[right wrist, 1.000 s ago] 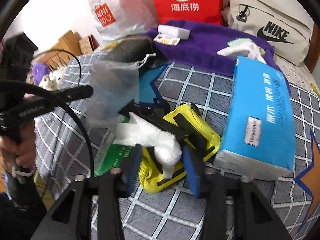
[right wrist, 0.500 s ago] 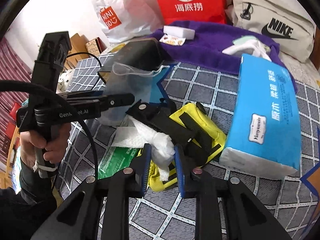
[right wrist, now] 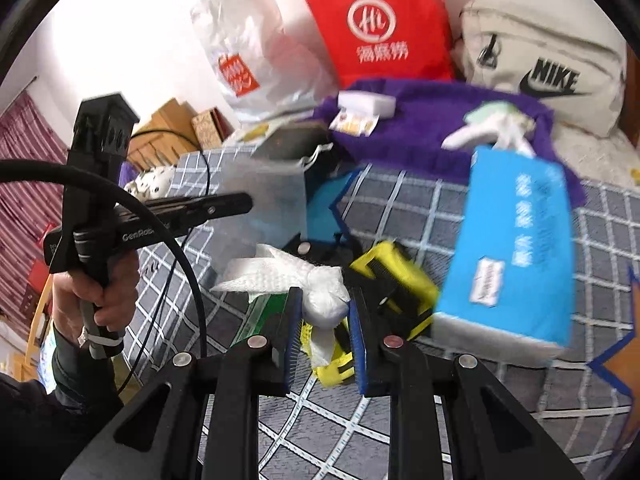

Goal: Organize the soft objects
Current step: 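Lift the clear bag and white tissue and carry both toward the purple towel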

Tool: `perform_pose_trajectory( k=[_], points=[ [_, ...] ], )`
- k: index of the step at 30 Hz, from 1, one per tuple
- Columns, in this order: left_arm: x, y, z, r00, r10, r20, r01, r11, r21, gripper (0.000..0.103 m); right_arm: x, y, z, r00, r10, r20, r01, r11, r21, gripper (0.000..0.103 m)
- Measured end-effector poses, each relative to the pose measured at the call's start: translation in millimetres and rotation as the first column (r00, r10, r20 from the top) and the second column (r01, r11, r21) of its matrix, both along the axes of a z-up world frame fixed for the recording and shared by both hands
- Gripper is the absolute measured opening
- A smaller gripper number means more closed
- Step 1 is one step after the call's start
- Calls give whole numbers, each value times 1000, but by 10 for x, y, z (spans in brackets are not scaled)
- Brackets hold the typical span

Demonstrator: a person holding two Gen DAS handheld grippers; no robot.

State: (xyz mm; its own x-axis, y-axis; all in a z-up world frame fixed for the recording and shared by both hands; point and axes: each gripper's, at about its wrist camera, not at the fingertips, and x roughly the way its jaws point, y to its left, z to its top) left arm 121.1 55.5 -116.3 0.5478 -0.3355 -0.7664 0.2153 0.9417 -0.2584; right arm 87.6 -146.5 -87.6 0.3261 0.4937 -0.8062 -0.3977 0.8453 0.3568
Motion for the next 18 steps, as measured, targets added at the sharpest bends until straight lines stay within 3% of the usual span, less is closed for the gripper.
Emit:
perform_pose_trajectory(
  k=[8,12,16,18],
  points=[
    [-28,18,195,1000,3,29,-3,1000,3,5,93,-215,298,997,-47,67,47,999,-5,22],
    [74,-59,40,1000,-19,-22,19,1000,3,5,122,-238,334,996,-44,78,44,999,4,22],
    [179,-136,-143,997,-15,-70,17,1000,25,18,119,-272,290,997,-45,67,45,999,-2,22],
    [220,-159,-229,995,6,-96,0,998,63,18,130,-289,252,997,-48,55,48,999,0,22]
  ],
)
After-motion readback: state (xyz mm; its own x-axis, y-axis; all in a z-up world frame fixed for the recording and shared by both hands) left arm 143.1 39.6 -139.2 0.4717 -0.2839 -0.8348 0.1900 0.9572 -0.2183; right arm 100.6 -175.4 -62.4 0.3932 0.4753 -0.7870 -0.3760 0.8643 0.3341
